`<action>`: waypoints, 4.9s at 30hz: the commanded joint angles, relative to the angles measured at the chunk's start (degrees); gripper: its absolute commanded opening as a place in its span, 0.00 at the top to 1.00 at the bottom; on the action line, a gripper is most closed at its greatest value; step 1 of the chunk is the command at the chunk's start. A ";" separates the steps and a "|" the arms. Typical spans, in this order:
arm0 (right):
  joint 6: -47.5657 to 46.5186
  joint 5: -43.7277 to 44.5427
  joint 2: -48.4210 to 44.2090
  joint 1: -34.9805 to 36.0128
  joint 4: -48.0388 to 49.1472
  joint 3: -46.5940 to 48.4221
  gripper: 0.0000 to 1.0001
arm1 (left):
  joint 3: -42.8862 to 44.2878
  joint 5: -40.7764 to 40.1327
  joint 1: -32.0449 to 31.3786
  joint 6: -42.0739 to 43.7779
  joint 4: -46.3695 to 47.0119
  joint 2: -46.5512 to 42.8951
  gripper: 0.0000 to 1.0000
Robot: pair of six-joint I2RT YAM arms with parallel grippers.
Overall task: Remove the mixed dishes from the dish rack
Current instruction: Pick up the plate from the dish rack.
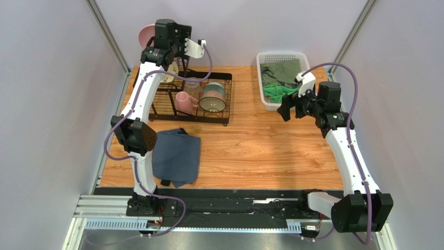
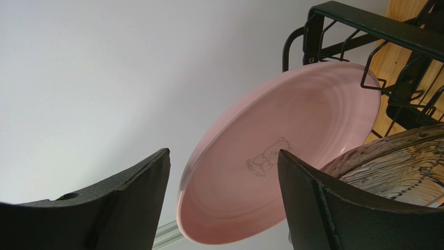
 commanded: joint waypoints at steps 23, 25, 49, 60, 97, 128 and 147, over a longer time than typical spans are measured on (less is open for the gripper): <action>-0.75 -0.29 -1.75 -0.35 2.59 -1.43 0.00 | 1.83 -2.88 -0.26 6.25 7.71 1.41 0.42; -0.66 -0.29 -1.75 -0.35 2.59 -1.43 0.00 | 1.74 -3.06 -0.26 6.16 7.62 1.41 0.45; -0.57 -0.73 -3.07 -1.06 2.42 -2.05 0.00 | 2.88 -2.89 -0.26 4.84 10.60 -0.61 0.91; -0.66 -1.00 -2.80 -1.14 2.50 -2.13 0.00 | 3.32 -3.32 -0.26 3.00 10.17 -1.66 1.00; -0.22 -1.44 -3.50 -1.14 1.89 -1.79 0.00 | -1.60 -2.80 -1.14 -1.83 22.73 -12.82 1.00; 8.03 -7.31 -10.00 -1.06 0.04 3.05 0.12 | -17.68 16.62 -13.62 -68.01 -8.82 -33.48 1.00; 23.33 -24.91 -7.90 3.68 15.16 4.10 0.28 | -31.75 20.58 -17.05 -76.81 1.47 -35.06 1.00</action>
